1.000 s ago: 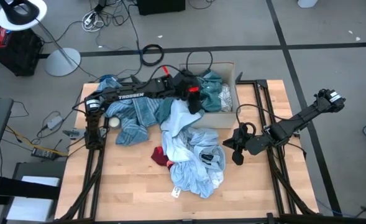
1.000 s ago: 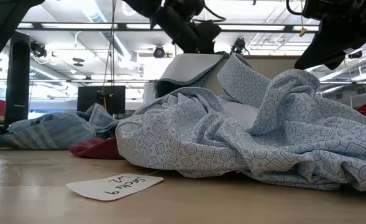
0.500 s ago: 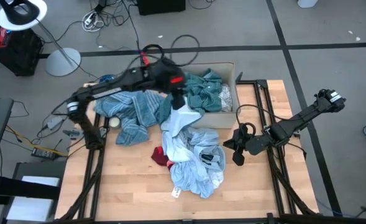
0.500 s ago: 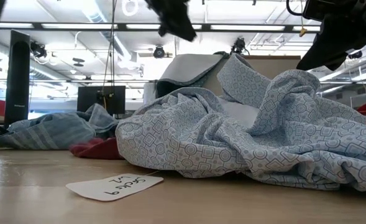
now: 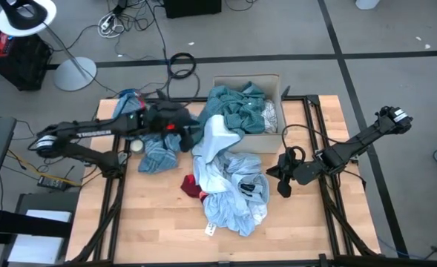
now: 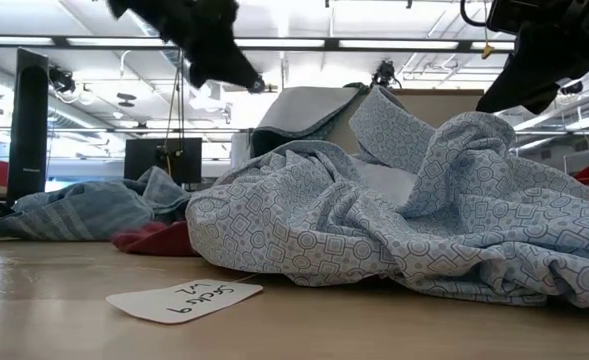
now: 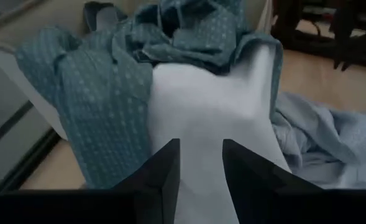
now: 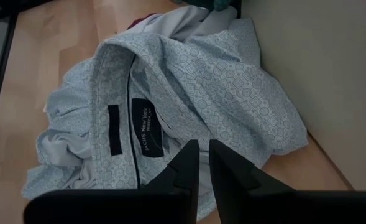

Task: Sort clothes
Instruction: Put the green polo shirt into the gray laundry bin

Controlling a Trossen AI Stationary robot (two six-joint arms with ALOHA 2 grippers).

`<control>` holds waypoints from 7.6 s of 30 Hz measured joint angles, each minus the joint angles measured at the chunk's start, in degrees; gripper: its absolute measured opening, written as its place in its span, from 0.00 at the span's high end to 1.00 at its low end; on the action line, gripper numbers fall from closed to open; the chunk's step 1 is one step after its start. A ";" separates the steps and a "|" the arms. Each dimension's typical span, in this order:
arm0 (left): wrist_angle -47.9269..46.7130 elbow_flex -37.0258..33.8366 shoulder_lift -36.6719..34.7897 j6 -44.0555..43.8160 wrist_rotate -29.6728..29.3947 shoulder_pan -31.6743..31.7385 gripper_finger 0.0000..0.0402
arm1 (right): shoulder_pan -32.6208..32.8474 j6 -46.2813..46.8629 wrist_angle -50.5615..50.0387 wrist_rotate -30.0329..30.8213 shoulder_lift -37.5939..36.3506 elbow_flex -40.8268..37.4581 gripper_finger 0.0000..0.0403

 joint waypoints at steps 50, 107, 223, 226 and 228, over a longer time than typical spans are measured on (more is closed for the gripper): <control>39.71 -10.43 5.93 2.82 -0.12 2.65 1.00 | -1.07 -3.27 2.32 0.74 0.12 0.00 0.90; -23.08 39.93 26.87 7.95 5.50 3.32 0.71 | -1.14 -4.24 1.75 0.70 0.12 0.00 0.90; -3.88 35.90 18.91 4.67 -11.98 -4.26 1.00 | -1.81 -4.17 2.16 0.02 0.15 0.00 0.90; 2.64 36.01 19.55 4.86 -7.51 -1.13 1.00 | -1.81 -4.19 2.21 0.04 0.15 0.00 0.90; 5.89 36.04 20.65 4.81 -5.01 0.89 1.00 | -1.81 -4.19 2.20 0.04 0.15 0.00 0.90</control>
